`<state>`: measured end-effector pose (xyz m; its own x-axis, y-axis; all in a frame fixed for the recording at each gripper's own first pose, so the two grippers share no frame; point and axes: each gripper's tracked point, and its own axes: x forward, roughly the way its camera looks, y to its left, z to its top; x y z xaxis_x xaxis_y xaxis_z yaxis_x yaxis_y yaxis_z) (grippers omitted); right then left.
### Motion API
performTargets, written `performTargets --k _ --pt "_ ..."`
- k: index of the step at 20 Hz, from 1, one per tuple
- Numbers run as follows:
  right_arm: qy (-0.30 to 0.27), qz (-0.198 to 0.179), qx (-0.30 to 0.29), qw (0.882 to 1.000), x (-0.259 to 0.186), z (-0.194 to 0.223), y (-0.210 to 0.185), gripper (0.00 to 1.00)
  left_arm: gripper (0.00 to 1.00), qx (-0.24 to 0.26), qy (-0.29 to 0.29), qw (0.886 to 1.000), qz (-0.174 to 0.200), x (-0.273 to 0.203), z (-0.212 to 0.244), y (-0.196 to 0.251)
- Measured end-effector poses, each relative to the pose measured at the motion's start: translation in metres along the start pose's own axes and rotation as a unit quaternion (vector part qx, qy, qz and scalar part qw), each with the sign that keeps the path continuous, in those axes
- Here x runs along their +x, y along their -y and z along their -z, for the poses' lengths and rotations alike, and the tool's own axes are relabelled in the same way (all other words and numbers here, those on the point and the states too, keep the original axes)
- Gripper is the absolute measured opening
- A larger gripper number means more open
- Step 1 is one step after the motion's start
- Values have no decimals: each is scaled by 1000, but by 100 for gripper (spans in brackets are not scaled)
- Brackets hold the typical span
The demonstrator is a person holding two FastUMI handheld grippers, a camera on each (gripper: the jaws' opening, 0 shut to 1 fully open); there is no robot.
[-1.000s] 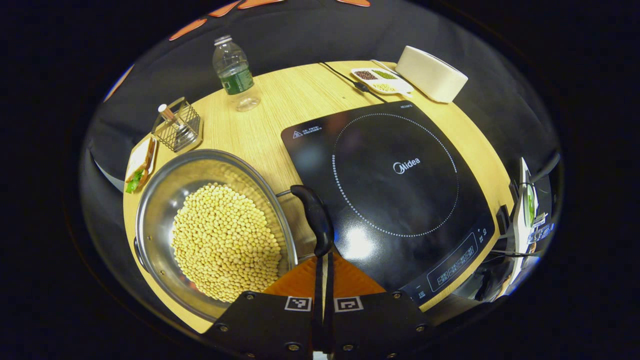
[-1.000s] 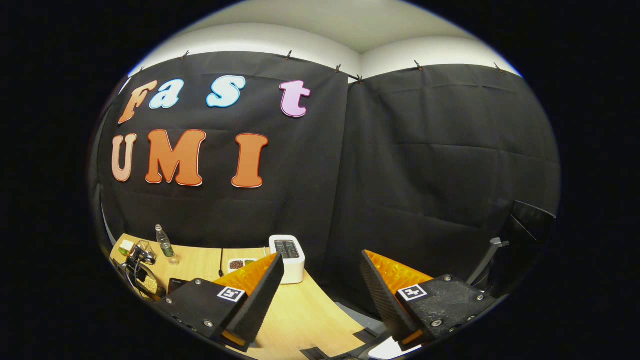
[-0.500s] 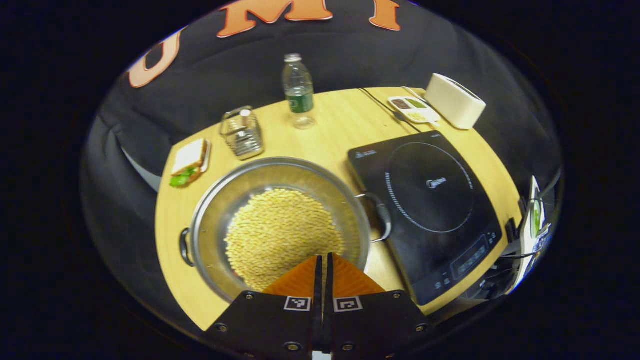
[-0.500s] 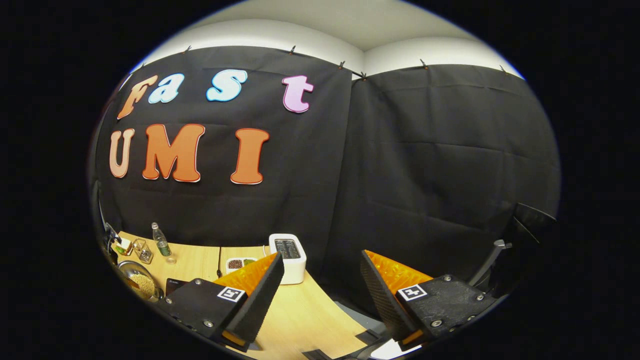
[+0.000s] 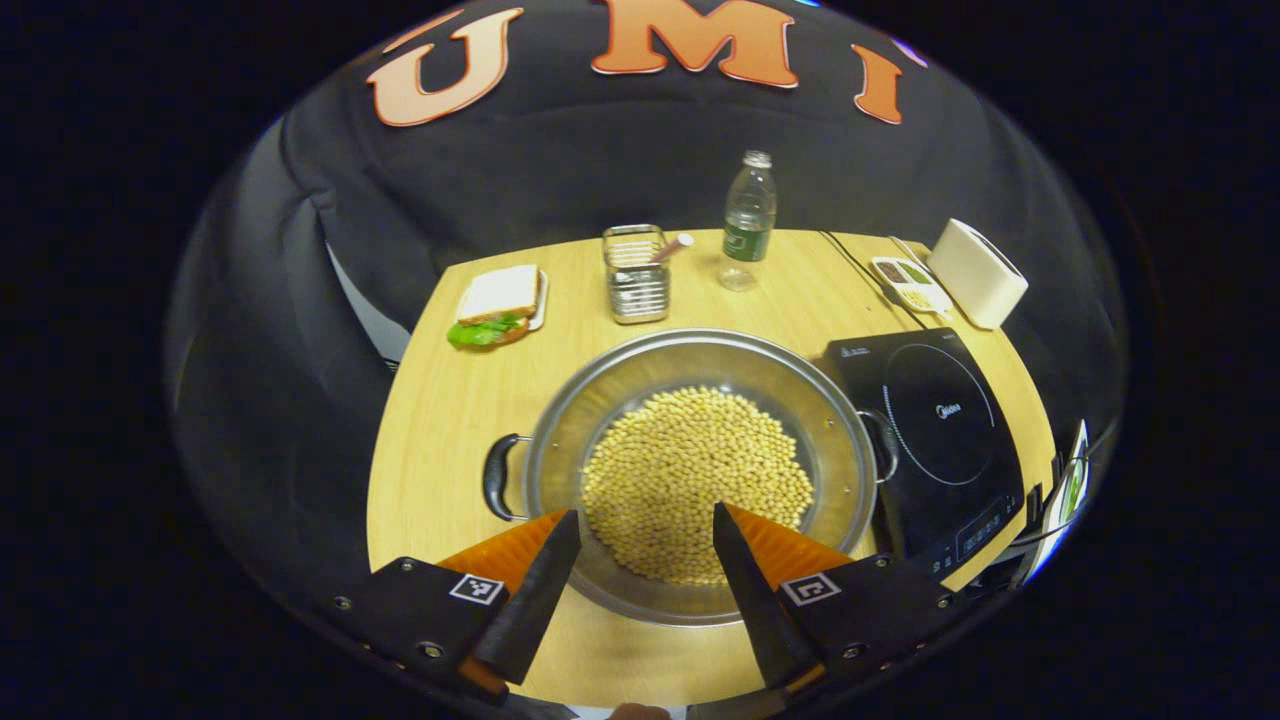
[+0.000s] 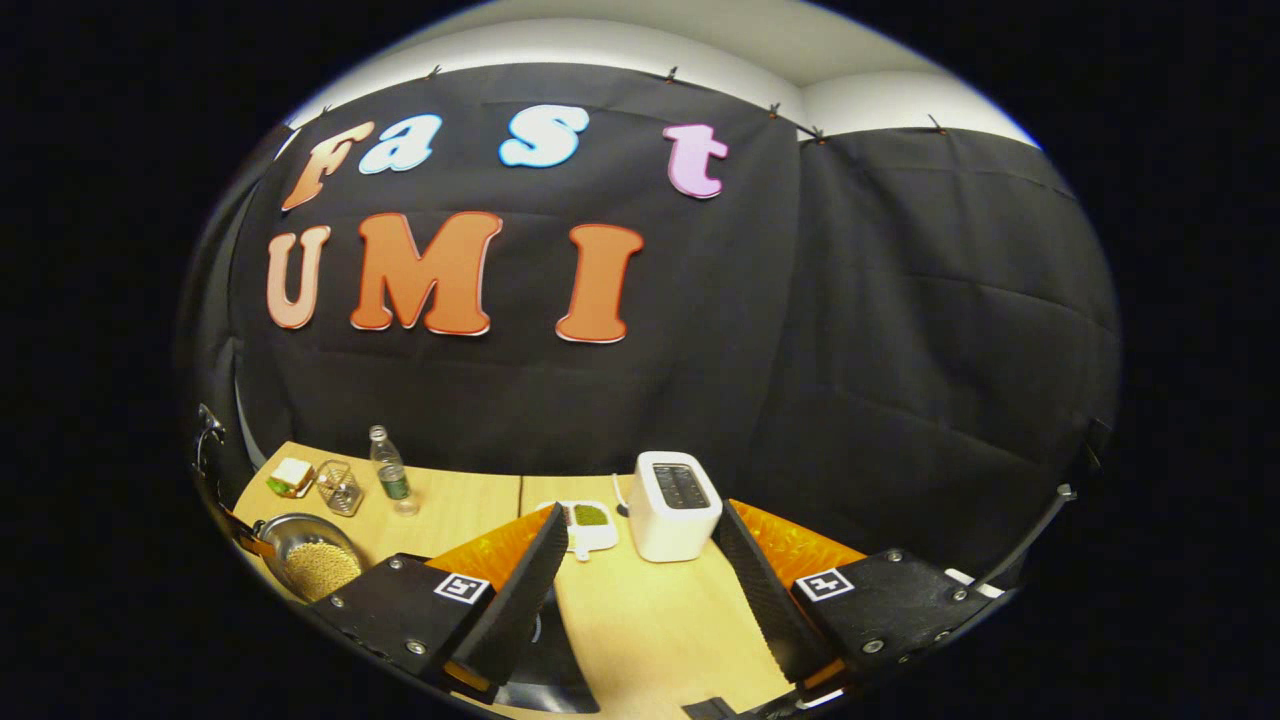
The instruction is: First push the handle of the pot to place it horizontally, then grasp the pot with both hands and set it on the induction cooktop.
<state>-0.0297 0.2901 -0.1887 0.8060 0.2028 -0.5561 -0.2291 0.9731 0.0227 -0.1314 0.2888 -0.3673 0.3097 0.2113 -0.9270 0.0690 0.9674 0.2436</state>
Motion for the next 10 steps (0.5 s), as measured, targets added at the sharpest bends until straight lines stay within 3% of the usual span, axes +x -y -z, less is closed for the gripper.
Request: performTargets --k 4,10 --pt "-33 -70 -5 997 20 22 -96 95 85 -32 25 999 -3 3 -11 -46" --pt "-104 -150 -3 983 26 78 -222 95 84 -22 45 999 7 13 -15 -90"
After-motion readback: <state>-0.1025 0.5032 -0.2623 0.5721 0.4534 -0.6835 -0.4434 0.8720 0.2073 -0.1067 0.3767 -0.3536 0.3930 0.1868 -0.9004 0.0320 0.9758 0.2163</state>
